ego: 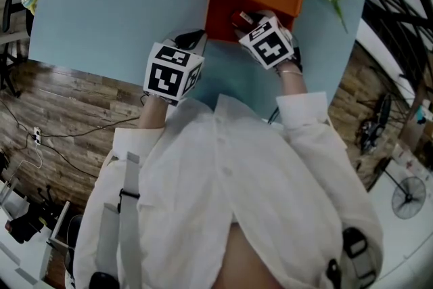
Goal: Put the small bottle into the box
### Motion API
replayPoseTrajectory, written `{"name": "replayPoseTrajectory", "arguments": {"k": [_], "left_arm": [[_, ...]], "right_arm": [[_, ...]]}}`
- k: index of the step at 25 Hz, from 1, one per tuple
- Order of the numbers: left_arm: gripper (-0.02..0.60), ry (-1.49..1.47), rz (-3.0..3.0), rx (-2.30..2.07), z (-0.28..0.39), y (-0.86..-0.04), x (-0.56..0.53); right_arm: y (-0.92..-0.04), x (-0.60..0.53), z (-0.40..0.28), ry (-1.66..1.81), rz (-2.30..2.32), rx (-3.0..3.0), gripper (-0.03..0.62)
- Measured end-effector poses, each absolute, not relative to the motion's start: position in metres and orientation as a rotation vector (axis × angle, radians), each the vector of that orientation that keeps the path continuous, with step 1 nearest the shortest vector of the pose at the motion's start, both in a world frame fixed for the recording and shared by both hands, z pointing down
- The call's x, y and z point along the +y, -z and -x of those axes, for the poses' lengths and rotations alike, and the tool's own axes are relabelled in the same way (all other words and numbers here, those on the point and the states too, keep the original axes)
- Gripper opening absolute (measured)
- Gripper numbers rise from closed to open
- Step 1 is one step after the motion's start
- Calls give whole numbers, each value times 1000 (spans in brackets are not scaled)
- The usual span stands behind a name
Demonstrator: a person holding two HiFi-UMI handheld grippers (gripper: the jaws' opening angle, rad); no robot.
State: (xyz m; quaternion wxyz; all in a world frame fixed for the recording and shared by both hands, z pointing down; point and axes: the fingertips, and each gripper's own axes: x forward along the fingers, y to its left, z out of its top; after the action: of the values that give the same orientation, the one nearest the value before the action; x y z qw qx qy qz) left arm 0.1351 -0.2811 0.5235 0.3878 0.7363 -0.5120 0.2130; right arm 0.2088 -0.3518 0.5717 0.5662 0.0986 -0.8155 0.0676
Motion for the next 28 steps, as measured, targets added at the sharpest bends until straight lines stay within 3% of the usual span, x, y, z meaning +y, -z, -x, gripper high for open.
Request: {"name": "replayPoseTrajectory", "arguments": {"k": [28], "left_arm": [[3, -727, -2118, -1109, -145, -494, -306]], "right_arm": [[-523, -350, -231, -368, -613, -2031, 212]]}}
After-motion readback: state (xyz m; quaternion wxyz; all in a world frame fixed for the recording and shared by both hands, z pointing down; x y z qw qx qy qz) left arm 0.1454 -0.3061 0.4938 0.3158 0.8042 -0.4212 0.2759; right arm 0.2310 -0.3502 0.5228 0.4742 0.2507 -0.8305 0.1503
